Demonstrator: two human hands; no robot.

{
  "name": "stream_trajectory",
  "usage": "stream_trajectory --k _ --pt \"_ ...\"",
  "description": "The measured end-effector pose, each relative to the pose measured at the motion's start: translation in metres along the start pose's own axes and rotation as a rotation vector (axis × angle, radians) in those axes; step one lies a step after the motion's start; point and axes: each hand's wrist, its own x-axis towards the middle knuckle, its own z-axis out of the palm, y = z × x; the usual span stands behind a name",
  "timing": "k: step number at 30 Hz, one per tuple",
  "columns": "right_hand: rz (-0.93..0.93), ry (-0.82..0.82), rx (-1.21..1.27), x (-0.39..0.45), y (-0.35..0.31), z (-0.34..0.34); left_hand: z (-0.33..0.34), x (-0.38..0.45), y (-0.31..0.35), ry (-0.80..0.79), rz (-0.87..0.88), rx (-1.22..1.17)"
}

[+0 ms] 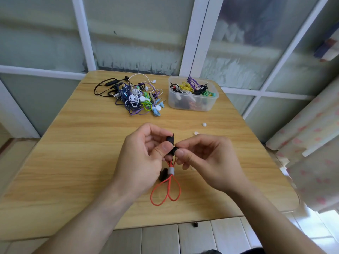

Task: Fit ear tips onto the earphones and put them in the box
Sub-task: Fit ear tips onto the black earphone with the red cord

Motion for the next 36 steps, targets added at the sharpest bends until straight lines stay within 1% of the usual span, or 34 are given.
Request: stream_trajectory --k 5,7,9,11,14,16,18,20,22,27,30,36 --pt "0.225 0.01 0.324 -0.001 -0.004 0.003 0.003 -0.003 0.001 0.043 0.176 0.169" --pt "0.303 0.003 0.42 -0.002 -0.004 0.004 0.004 -0.004 0.001 0.045 0.205 0.207" --pt "0.327 0.012 0.444 -0.004 -0.003 0.007 0.004 -0.004 -0.001 0.048 0.203 0.21" --pt "0.248 0.035 0.35 -0.005 -0.001 0.009 0.003 -0.003 -0.003 0.037 0.153 0.171" --pt "0.018 0.051 0.115 -0.003 0.004 0.007 0.0 0.0 -0.003 -0.01 0.041 0.039" --pt "-0.099 0.011 0.039 0.0 0.006 0.001 -0.002 0.001 -0.002 -0.042 -0.02 -0.048" --pt "-0.17 -0.042 -0.013 0.003 0.007 -0.006 -0.004 0.002 -0.003 -0.079 -0.091 -0.122" --pt "-0.183 -0.082 -0.077 0.004 0.008 -0.011 -0.006 0.003 -0.005 -0.1 -0.166 -0.177" --pt "-0.143 -0.099 -0.088 0.004 0.007 -0.013 -0.007 0.004 -0.006 -0.108 -0.201 -0.193" --pt "-0.067 -0.096 -0.006 0.002 0.004 -0.015 -0.007 0.006 -0.005 -0.107 -0.155 -0.149" --pt "-0.044 -0.09 0.008 0.002 0.003 -0.018 -0.007 0.006 -0.005 -0.102 -0.158 -0.129" --pt "-0.084 -0.104 -0.063 0.003 0.007 -0.016 -0.005 0.005 -0.006 -0.131 -0.198 -0.118"
